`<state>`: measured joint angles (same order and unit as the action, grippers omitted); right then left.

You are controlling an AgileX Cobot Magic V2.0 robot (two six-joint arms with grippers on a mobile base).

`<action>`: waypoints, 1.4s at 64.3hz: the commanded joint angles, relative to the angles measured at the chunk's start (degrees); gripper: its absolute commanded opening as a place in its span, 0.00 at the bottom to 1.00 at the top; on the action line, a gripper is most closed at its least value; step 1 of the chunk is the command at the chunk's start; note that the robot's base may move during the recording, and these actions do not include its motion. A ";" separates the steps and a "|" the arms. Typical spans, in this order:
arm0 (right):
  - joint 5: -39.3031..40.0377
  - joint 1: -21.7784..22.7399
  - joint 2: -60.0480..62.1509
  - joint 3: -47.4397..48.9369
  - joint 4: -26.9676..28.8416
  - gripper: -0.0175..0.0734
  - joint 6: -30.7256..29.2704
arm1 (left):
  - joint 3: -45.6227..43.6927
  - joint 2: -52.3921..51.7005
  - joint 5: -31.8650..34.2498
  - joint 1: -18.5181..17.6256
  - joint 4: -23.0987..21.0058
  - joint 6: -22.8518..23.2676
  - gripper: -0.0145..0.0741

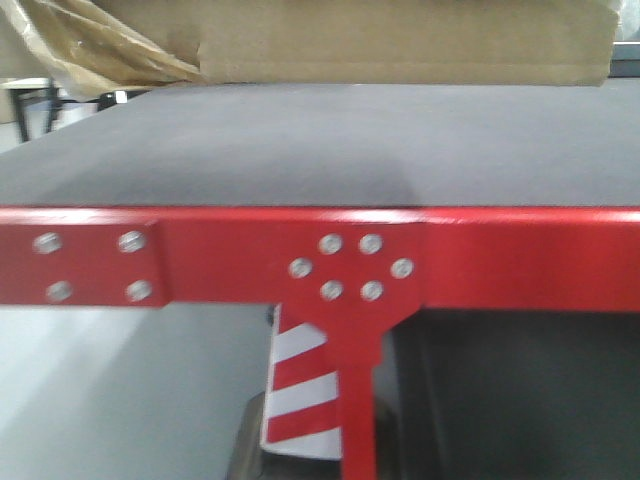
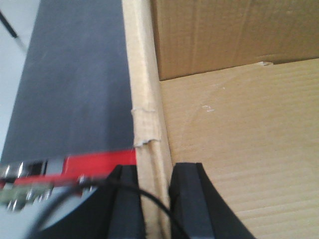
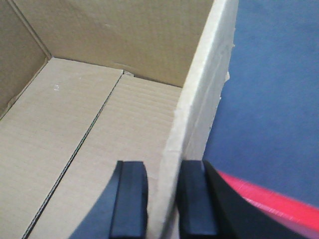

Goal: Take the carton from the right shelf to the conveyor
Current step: 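Carry the carton over the grey conveyor belt with both grippers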

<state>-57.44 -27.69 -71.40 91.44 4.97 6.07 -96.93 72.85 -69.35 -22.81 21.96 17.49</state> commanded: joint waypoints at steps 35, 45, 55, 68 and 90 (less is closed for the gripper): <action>-0.30 0.17 1.74 0.40 -1.43 0.12 -2.08 | -0.22 -0.48 -0.61 0.82 10.66 -0.77 0.14; -0.30 0.17 1.74 0.40 -1.43 0.12 -2.08 | -0.22 -0.48 -0.61 0.82 10.66 -0.77 0.14; -0.30 0.17 1.74 0.40 -1.43 0.12 -2.08 | -0.22 -0.48 -0.61 0.82 10.66 -0.77 0.14; -0.30 0.17 1.74 0.40 -1.43 0.12 -2.08 | -0.22 -0.48 -0.61 0.82 10.66 -0.77 0.14; -0.30 0.17 1.74 0.40 -1.43 0.12 -2.08 | -0.22 -0.48 -0.61 0.82 10.66 -0.77 0.14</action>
<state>-57.32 -27.69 -71.40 91.44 5.04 6.07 -96.93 72.85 -69.35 -22.81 21.95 17.49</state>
